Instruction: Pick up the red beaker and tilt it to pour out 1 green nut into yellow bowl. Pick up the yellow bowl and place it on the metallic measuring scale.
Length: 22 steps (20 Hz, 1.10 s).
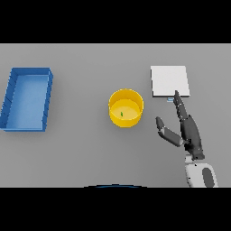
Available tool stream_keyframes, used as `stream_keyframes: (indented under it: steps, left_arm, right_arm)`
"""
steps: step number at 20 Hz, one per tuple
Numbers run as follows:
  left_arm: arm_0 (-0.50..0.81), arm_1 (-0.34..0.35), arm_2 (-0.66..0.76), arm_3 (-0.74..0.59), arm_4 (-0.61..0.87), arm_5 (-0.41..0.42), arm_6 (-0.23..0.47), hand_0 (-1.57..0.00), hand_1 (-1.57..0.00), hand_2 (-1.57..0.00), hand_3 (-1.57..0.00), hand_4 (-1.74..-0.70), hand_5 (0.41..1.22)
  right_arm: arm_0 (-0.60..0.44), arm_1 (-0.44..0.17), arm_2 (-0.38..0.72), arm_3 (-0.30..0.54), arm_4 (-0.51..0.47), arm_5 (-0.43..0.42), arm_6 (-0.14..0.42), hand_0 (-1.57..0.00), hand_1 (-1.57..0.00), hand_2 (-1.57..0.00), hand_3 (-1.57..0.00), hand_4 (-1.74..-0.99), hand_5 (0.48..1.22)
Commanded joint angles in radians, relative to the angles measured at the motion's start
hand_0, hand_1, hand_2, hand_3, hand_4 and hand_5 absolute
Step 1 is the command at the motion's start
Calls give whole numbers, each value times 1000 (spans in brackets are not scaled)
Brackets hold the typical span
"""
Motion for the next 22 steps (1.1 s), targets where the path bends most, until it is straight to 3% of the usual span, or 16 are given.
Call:
stream_keyframes:
  steps: [1,4,9,13,17,18,20,21,22]
  left_arm:
    - [52,6,6,-43,30,18,33,-1571,-1571,-1571,-1462,-1741,1221]
    - [212,36,19,-244,124,81,101,-1571,-1571,-1571,-1374,-1741,1221]
    - [465,90,-3,-584,231,232,224,-1571,-1571,-1571,-1389,-1741,1221]
    - [588,114,-45,-745,276,321,306,-1571,-1571,-1571,-1383,-1741,1221]
    - [632,140,-109,-790,366,309,315,-1571,-1571,-1571,-1366,-1735,955]
    - [630,160,-135,-807,388,286,315,-1571,-1571,-1571,-1407,-1661,888]
    - [661,213,-154,-887,406,226,277,-1571,-1545,-1489,-1238,-1311,774]
    - [679,230,-165,-919,406,191,245,-1495,-1380,-1311,-1098,-1155,740]
    - [694,240,-158,-947,435,144,216,-1253,-1104,-1049,-884,-1031,714]
  right_arm:
    - [-5,-3,2,-5,9,-4,12,1,1,1,1,-1188,696]
    - [-15,0,5,-5,17,-11,28,1,1,1,1,-1194,703]
    - [-21,0,7,1,25,-16,32,1,1,1,1,-1202,699]
    - [-29,7,4,20,26,-23,36,1,1,1,1,-1186,687]
    - [-14,4,4,13,13,-9,19,1,1,1,1,-1168,679]
    - [-21,-1,-1,14,11,-11,25,1,1,1,1,-1165,678]
    - [-23,-3,1,11,21,-16,31,1,1,1,1,-1163,671]
    - [-20,-2,6,14,25,-15,30,1,1,1,1,-1159,669]
    - [-20,4,12,28,31,-16,19,1,1,1,1,-1161,669]
